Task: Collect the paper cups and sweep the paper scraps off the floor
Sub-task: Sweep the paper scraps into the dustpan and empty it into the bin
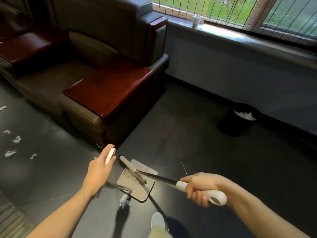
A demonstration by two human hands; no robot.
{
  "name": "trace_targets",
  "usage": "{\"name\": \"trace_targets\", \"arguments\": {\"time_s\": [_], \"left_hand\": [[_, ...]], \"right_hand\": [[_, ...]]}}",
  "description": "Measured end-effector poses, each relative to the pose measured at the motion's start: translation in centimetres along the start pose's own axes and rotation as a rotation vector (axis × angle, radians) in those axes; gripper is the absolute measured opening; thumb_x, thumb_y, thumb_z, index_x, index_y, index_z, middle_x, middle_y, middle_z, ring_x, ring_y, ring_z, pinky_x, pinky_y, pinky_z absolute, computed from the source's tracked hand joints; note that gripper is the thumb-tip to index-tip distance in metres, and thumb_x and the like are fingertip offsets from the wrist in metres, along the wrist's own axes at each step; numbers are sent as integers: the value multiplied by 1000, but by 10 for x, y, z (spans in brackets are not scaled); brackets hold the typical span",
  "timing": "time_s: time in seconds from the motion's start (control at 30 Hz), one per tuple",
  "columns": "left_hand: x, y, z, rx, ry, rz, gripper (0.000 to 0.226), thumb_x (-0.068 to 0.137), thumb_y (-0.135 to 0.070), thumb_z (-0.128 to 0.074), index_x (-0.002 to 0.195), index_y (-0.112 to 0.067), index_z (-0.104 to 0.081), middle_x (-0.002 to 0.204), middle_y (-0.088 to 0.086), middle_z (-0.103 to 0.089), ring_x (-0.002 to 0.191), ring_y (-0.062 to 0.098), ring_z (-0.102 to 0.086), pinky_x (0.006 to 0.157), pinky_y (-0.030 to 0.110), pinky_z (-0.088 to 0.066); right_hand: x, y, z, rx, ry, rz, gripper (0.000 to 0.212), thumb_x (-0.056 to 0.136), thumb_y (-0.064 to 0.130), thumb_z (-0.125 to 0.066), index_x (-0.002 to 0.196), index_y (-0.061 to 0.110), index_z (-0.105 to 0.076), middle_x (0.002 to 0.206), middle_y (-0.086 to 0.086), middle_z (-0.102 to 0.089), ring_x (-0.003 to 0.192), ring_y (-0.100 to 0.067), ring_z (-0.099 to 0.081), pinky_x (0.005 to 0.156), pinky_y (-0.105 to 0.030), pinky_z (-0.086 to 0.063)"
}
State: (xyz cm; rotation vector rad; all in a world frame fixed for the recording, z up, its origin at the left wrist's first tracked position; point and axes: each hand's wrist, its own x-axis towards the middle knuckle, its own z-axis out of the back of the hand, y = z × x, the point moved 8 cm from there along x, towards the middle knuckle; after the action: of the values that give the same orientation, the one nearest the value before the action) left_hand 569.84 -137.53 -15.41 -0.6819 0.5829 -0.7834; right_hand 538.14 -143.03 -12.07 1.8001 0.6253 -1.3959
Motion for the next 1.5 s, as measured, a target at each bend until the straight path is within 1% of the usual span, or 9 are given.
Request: {"name": "trace_targets", "arguments": {"time_s": [0.2,0.4,0.57,0.73,0.9,1.07,1.17,1.3,1.5], "left_hand": [[-88,49,68,-39,-17,-104,37,94,-33,-55,129,-43,-48,108,-3,-63,90,22,-63,77,31,-44],[-184,103,141,-39,-128,-91,36,93,-26,-59,118,-50,-49,105,-2,-63,79,16,-60,75,32,-45],[-248,145,173,-7,-153,-24,37,91,-25,-61,125,-37,-55,105,-1,-65,72,20,-62,76,34,-50],[-281,175,168,70,-123,22,33,91,-22,-62,122,-33,-58,105,-9,-63,78,14,-57,78,25,-39],[-298,201,133,108,-90,81,33,93,-24,-59,124,-33,-56,100,-1,-64,66,16,-55,68,30,-44],[-303,219,132,67,-159,147,34,94,-30,-55,125,-41,-49,87,9,-61,70,29,-57,71,43,-54],[-302,215,130,46,-153,111,30,94,-29,-54,119,-46,-48,71,7,-60,61,30,-59,63,41,-53],[-311,218,134,17,-145,70,28,94,-29,-53,114,-48,-46,69,10,-59,54,26,-56,51,33,-49],[-360,218,131,4,-35,-66,29,94,-27,-54,111,-50,-48,66,8,-57,50,23,-53,48,32,-49]], "right_hand": [[-38,-39,-66,78,-73,113,57,88,-5,-40,132,30,-37,46,0,-47,31,-4,-40,30,-15,-34],[-46,-71,-131,226,-155,188,37,89,-7,-39,115,17,-48,50,-5,-45,30,-5,-40,28,-13,-35],[-14,-97,-174,-110,-292,152,16,85,-3,-43,87,9,-54,54,-6,-48,35,-9,-44,36,-17,-36],[35,-118,-200,-401,-357,99,19,82,-2,-42,67,4,-52,46,-6,-48,29,-11,-43,37,-14,-36],[60,-149,-233,-574,-294,23,18,84,3,-41,73,6,-55,50,-4,-52,33,-10,-47,40,-15,-42],[52,-178,-277,-826,-202,-8,13,86,8,-46,78,8,-57,79,-8,-59,68,-18,-57,69,-28,-53],[36,-207,-293,-621,-116,-67,9,86,6,-43,86,7,-52,52,-2,-53,40,-9,-49,44,-17,-45],[2,-238,-300,-316,-112,-53,46,84,2,-43,128,6,-53,55,-2,-45,35,-5,-41,35,-14,-37],[-56,-324,-327,-29,-180,72,46,81,-2,-45,118,25,-55,53,0,-46,37,-5,-38,35,-16,-35]]}}
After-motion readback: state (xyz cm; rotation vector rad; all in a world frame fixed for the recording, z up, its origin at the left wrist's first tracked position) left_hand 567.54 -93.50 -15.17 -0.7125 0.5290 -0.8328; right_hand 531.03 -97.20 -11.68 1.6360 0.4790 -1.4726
